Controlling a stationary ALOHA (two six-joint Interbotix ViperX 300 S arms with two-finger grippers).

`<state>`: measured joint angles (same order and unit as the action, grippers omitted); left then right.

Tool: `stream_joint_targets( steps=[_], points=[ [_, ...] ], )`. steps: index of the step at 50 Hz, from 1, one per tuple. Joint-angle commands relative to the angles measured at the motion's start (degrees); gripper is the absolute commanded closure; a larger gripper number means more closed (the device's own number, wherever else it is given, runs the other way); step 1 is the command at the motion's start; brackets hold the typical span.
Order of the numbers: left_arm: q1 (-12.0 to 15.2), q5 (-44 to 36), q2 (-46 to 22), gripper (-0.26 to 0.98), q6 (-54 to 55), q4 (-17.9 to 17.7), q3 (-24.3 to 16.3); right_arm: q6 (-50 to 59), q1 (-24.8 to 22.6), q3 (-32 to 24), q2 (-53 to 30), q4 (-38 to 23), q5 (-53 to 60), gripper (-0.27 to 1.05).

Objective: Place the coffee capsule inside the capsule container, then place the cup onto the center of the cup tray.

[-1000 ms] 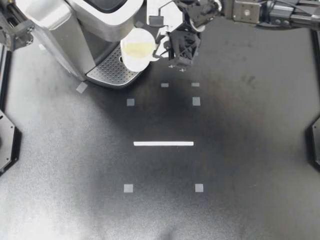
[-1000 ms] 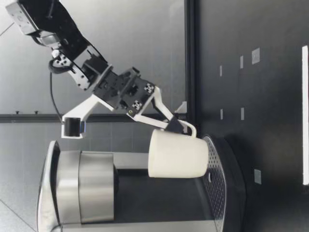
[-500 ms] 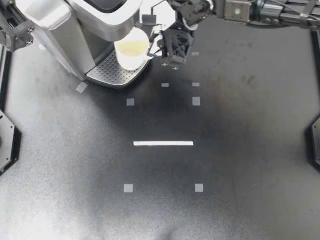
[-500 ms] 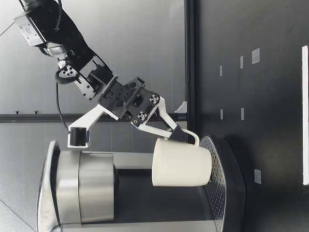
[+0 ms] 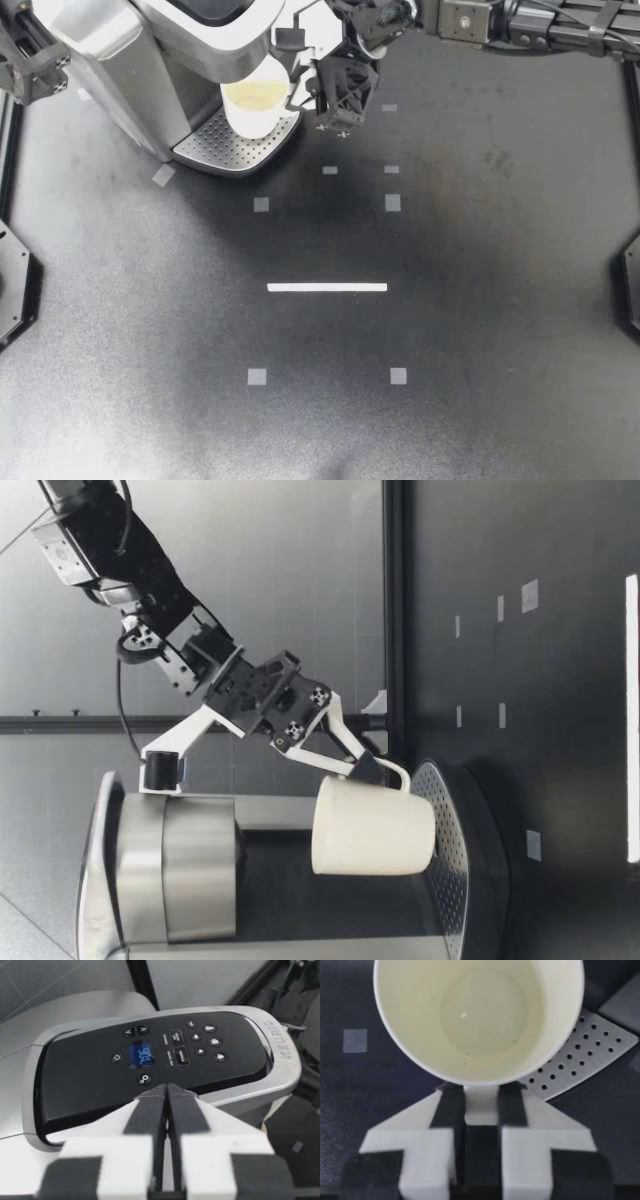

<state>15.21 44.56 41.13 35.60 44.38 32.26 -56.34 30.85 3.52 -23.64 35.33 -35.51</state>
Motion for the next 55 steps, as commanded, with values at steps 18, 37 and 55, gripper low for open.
stream_joint_targets(
  steps=[18, 37, 55],
  points=[
    [-0.09, -0.44, 0.97, 0.67, 0.09, 0.26, -0.09, 0.35, -0.79, -2.11, 1.23, 0.18, -0.18, 0.26],
    [-0.09, -2.64, 0.88, 0.67, 0.26, 0.26, 0.26, 0.35, 0.26, 0.97, 4.92, 0.18, 0.09, 0.18],
    [1.32, -7.47, -1.76, 0.67, 0.53, 0.44, -0.35, -0.35, 1.49, 11.16, 12.66, 0.18, 4.22, 0.18]
  ],
)
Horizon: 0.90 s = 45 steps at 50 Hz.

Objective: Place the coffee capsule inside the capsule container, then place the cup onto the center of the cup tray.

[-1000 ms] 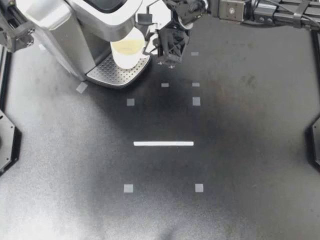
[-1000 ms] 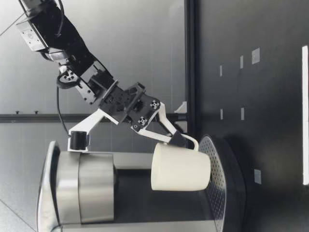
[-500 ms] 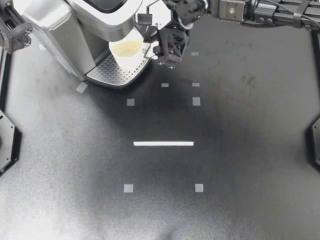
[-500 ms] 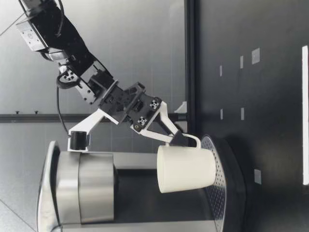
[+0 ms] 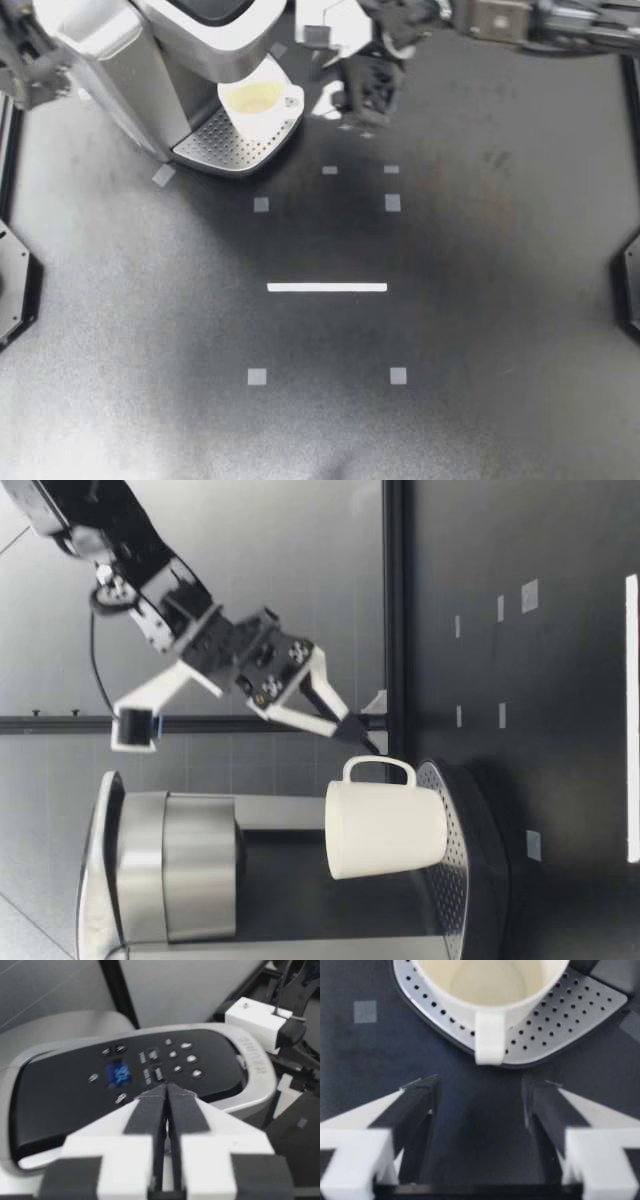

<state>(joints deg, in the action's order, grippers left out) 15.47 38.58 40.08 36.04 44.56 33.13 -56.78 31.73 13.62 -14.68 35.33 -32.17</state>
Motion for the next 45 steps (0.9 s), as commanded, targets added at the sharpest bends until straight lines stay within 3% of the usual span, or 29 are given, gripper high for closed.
stream_joint_targets(
  steps=[1, 11, 22, 36, 45],
  points=[
    [1.58, -2.02, -1.14, 0.67, 0.18, 0.26, -1.23, 0.09, 0.79, 1.93, 4.39, 0.26, 0.97, 0.18],
    [3.16, -0.88, -5.36, 0.67, 0.18, 0.09, -4.66, 0.00, 1.32, 8.79, 10.90, 2.99, 2.29, 0.23],
    [3.16, 11.78, -11.78, 0.67, -2.11, -0.88, -13.54, -0.09, 1.32, 16.44, 18.19, 6.59, 5.10, 0.39],
    [3.25, 21.01, -19.78, 0.67, -15.64, -10.99, -24.17, -0.53, 1.23, 22.59, 23.38, 11.78, 8.53, 0.47],
    [4.04, 24.17, -22.41, 0.67, -19.16, -12.66, -28.74, -0.62, 1.05, 23.38, 23.38, 12.13, 9.14, 0.47]
  ],
)
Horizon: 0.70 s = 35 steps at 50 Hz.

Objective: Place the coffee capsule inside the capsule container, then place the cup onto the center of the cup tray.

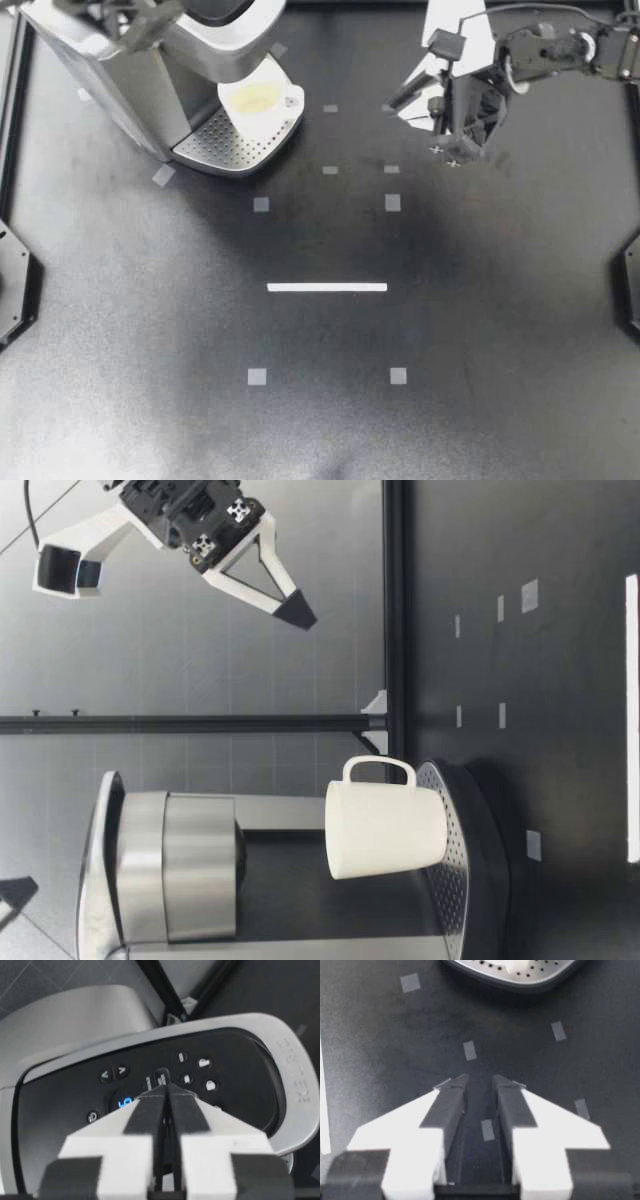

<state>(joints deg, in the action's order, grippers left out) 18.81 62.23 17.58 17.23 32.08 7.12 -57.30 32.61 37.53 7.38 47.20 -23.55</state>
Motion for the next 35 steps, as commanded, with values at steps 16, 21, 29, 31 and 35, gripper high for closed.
stream_joint_targets(
  steps=[16, 21, 29, 31, 35],
  points=[
    [2.46, 0.09, -2.11, 0.67, -1.05, -0.26, -2.64, -1.23, -0.18, -0.62, 0.79, 0.26, 2.29, 0.47],
    [2.72, -0.62, -2.37, 0.67, -1.05, -0.26, -2.11, -1.23, -0.18, -0.53, 0.53, 0.26, 2.46, 0.47],
    [3.16, -3.08, -2.37, 0.67, -0.62, -0.26, -0.44, -1.23, -0.18, -0.62, 0.35, 0.18, 2.46, 0.47],
    [3.16, -3.34, -2.37, 0.67, -0.53, -0.26, 0.00, -1.23, -0.18, -0.62, 0.26, 0.18, 2.46, 0.47],
    [3.16, -3.69, -2.37, 0.67, -0.53, -0.35, 0.62, -1.23, -0.18, -0.70, 0.18, 0.18, 2.46, 0.47]
  ],
)
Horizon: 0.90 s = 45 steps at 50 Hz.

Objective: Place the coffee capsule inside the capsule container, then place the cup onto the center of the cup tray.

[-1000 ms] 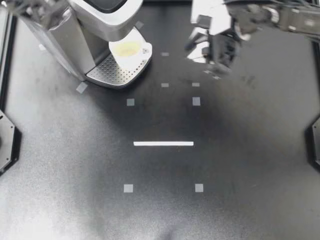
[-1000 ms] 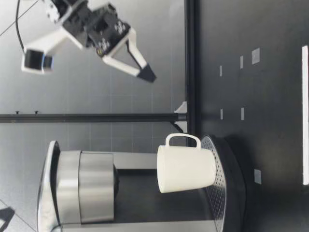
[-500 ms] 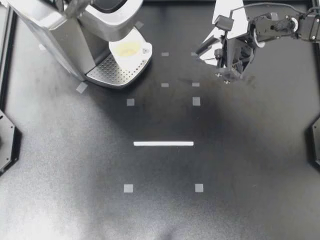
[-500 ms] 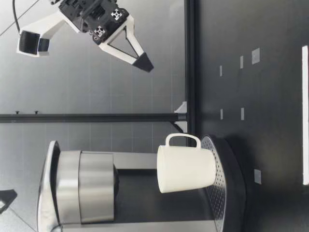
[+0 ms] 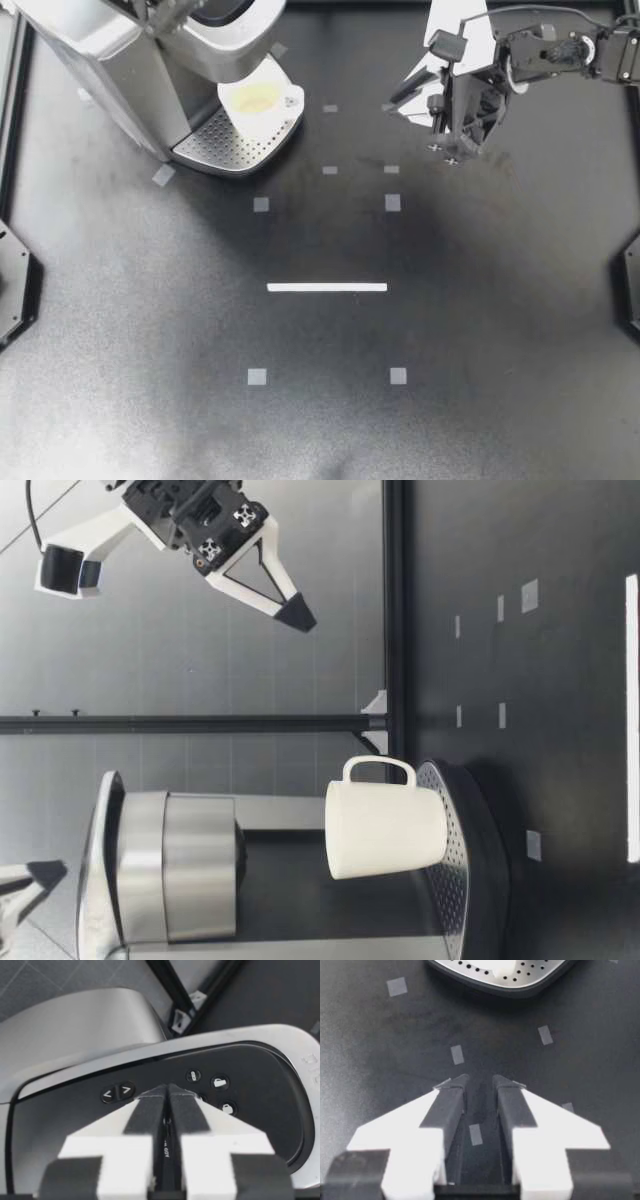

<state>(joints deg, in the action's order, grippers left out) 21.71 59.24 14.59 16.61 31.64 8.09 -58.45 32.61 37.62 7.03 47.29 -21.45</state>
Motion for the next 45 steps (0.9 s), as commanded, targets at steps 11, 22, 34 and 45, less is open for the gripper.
stream_joint_targets(
  steps=[11, 22, 34, 45],
  points=[
    [0.35, -1.05, 0.35, 0.67, 0.18, 0.18, 0.53, -0.09, -0.18, -1.14, 0.35, 0.09, 0.62, 0.47],
    [1.23, -1.05, -0.26, 0.67, 0.44, 0.00, 2.02, -0.09, -0.18, -1.14, 0.35, 0.09, 0.62, 0.47],
    [1.41, -0.53, -1.32, 0.67, 0.44, -1.67, 3.16, -0.09, -0.18, -1.14, 0.26, 0.09, 0.62, 0.47],
    [1.85, -1.85, -0.44, 0.67, -0.09, -1.14, 1.58, 0.00, -0.18, -1.14, 0.26, 0.09, 0.62, 0.47]
  ],
)
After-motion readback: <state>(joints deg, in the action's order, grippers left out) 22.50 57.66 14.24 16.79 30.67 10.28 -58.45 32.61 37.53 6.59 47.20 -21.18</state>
